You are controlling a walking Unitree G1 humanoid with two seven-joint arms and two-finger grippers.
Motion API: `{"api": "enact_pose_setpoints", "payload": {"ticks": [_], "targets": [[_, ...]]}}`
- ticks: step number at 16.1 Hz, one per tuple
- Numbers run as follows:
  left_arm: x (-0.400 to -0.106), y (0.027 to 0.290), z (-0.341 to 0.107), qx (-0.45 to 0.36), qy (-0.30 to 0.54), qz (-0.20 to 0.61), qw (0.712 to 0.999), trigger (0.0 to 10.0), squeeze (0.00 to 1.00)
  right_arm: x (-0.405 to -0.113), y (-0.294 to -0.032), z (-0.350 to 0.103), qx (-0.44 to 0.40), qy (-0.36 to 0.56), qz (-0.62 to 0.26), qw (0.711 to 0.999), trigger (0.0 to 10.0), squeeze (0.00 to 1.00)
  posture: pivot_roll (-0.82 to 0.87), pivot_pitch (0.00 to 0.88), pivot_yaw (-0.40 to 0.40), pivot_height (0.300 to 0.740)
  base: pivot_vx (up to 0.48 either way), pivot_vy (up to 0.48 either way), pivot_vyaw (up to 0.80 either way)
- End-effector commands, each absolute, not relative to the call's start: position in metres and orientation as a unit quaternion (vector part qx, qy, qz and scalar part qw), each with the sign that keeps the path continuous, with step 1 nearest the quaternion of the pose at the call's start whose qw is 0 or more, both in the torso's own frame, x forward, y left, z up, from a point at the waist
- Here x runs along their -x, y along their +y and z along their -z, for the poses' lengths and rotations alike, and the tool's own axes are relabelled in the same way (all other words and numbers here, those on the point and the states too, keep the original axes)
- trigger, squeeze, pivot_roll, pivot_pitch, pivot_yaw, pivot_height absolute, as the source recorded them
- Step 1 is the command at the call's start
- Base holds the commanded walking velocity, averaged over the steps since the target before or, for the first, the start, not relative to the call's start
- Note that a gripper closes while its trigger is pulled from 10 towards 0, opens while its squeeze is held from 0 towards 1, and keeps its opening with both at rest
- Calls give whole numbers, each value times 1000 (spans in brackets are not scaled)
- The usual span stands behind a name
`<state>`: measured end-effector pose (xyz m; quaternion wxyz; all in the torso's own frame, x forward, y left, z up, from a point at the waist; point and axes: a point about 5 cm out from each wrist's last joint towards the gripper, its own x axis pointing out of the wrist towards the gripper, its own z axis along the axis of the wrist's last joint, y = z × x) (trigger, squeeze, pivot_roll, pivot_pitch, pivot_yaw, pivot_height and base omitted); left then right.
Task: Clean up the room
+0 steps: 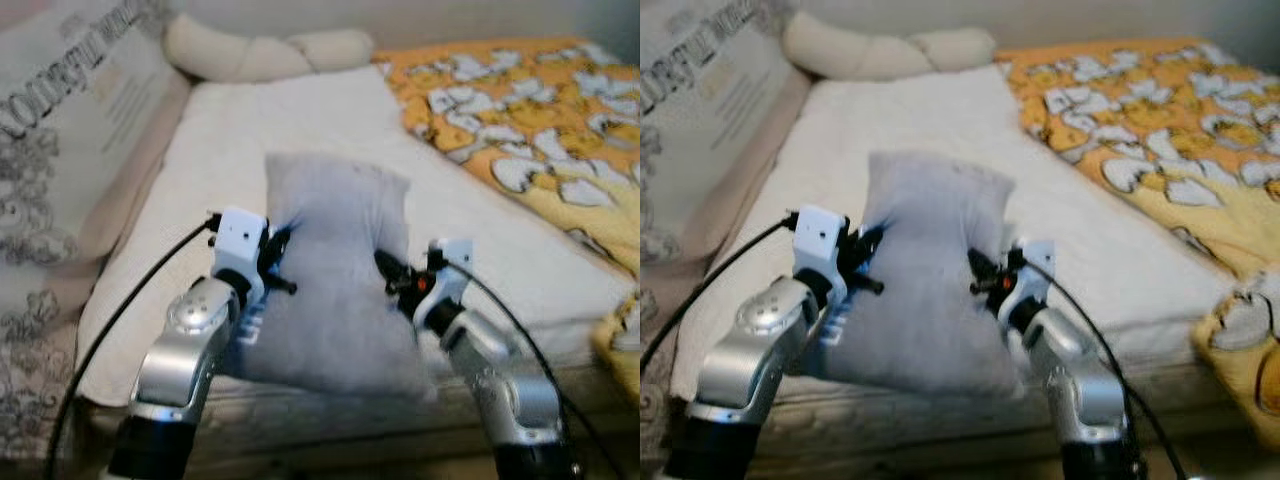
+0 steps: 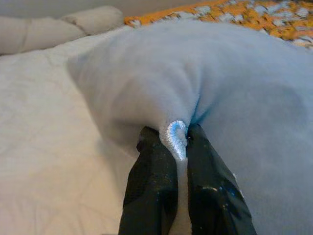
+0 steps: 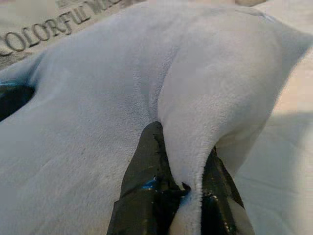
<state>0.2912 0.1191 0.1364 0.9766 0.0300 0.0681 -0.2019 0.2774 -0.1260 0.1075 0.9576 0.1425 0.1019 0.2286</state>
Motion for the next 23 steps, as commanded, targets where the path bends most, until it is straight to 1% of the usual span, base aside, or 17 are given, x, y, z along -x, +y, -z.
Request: {"api": "enact_pose_setpoints", "payload": {"ticks": [1,10,23], "targets": [[-291,124,-139,-35,62,190,979,10000,0,-279,-126,-113,-135,86,-228,960,10000,0,18,0,85,740,0,262,0],[-286,130,-132,-29,72,157,985,10000,0,-279,-122,-107,-126,103,-233,959,10000,0,44,0,35,740,0,266,0],[-289,132,-133,-33,71,153,985,10000,0,-280,-118,-103,-119,110,-239,958,10000,0,51,0,34,740,0,272,0]]}}
